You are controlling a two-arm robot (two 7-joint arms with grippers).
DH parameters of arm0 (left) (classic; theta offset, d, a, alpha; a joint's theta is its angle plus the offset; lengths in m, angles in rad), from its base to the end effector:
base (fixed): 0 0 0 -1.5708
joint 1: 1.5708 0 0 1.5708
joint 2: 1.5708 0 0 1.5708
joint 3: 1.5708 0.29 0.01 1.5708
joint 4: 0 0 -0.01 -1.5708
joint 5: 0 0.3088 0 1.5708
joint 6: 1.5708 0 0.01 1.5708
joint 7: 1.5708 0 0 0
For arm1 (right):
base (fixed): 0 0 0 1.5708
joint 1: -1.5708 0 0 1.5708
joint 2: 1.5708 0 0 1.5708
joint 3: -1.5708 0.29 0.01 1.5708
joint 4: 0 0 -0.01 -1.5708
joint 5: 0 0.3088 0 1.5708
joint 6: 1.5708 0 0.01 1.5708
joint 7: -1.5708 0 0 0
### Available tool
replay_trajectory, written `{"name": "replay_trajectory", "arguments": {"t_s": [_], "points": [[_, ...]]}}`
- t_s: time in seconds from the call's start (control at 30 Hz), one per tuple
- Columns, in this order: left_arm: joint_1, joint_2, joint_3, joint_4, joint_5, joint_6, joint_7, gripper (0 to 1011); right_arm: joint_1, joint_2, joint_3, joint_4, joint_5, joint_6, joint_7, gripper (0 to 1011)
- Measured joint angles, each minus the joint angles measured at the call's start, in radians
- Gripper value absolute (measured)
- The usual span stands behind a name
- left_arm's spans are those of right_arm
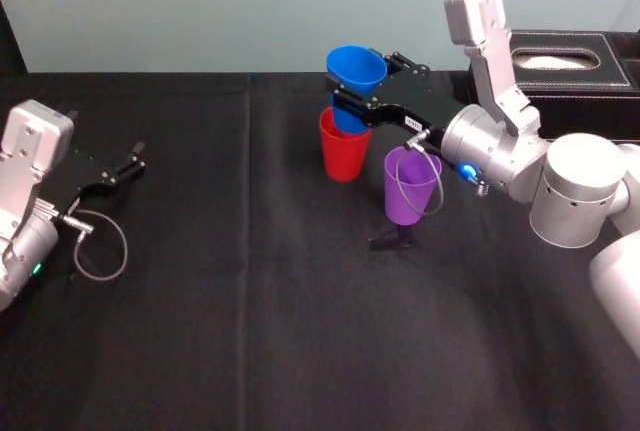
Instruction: Stack the three plastic cups sequentially using one hand.
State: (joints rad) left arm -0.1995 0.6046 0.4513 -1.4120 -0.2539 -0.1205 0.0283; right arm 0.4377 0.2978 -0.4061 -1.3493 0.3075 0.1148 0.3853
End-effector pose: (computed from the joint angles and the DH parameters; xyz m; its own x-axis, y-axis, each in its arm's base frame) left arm 0.3581 0.0827 -0.3023 0.2922 0.8803 0.3737 -0.9553 0.2873 0.0702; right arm 0.4309 0.0118 -0.2307 0.6310 -0.7695 0.0990 0.7757 0.6273 -0.0689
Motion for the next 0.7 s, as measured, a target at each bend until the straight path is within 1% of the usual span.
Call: {"name": "replay_trajectory", "arguments": {"t_s": [0.7], "points": [[0.000,0.000,0.000,0.000,0.000,0.000,0.000,1005,0.001,-0.011,0.001,0.041,-0.005,-0.023,0.014,718]]}}
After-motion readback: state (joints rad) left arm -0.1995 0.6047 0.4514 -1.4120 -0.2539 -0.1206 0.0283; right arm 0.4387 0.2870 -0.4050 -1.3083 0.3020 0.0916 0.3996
